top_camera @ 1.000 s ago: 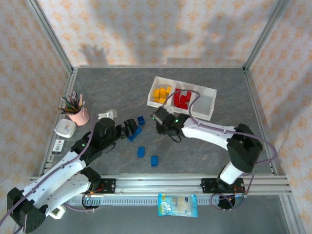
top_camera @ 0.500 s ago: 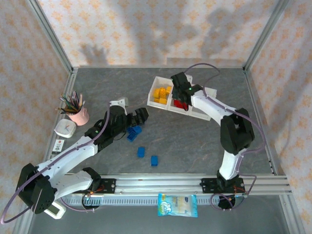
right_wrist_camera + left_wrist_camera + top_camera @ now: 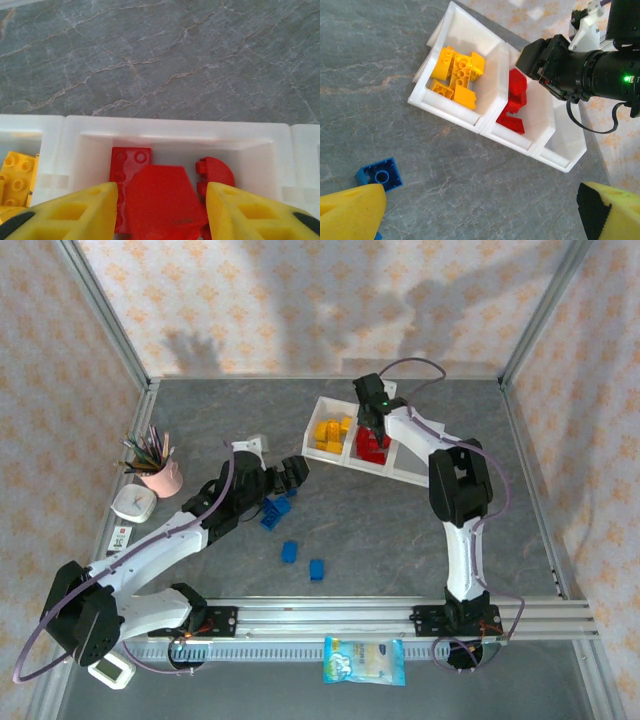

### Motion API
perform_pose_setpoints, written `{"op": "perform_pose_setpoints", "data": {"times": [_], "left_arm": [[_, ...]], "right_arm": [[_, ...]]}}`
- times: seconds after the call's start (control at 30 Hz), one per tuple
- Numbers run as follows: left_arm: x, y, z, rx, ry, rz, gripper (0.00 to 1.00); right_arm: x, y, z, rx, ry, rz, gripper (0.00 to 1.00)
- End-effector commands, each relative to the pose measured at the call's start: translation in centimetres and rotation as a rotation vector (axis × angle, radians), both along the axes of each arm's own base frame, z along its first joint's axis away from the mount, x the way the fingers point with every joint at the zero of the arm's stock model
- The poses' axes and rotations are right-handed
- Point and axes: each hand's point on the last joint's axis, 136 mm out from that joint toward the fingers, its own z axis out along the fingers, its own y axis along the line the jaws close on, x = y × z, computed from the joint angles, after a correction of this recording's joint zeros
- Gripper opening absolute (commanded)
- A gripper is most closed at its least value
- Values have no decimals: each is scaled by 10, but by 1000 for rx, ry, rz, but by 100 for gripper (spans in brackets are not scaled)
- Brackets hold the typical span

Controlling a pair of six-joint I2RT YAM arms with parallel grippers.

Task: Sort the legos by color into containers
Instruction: Place the lego in the container, then pick up the lego from the center of the table.

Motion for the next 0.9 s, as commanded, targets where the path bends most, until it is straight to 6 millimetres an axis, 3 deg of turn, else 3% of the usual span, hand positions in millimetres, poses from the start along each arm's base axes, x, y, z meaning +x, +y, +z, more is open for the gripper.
{"op": "perform_pose_setpoints", "data": {"times": [0.0, 0.17, 0.37, 0.47, 0.7, 0.87], "left_arm": [[8, -2, 22, -19, -63, -2, 99], [4, 3, 22, -18, -64, 10, 99], [-8, 18, 15, -2, -41, 48, 99], [-19, 31, 10, 12, -24, 76, 99], [-50, 67, -3, 37, 21, 177, 99], [-69, 86, -12, 30, 49, 233, 99]], "right_arm": [[1, -1, 33, -14, -55, 3, 53], [-21, 10, 48, 17, -63, 56, 57], [-74, 43, 57, 36, -49, 178, 61], [-105, 64, 54, 43, -17, 249, 64], [-177, 139, 36, 65, 53, 475, 70], [-204, 178, 10, 74, 119, 533, 75]]}}
